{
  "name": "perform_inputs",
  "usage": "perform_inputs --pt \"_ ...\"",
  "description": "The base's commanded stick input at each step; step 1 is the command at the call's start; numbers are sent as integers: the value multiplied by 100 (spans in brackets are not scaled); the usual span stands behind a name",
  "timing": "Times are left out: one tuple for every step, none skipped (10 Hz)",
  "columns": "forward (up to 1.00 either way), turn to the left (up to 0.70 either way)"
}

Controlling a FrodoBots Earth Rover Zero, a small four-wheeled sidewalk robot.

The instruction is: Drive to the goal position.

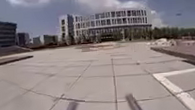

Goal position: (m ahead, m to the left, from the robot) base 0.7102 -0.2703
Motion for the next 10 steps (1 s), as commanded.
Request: perform_inputs --pt "70 -3" --pt "70 3" --pt "70 3" --pt "70 3" --pt "70 3" --pt "70 3" --pt "70 3" --pt "70 3" --pt "46 2" --pt "0 0"
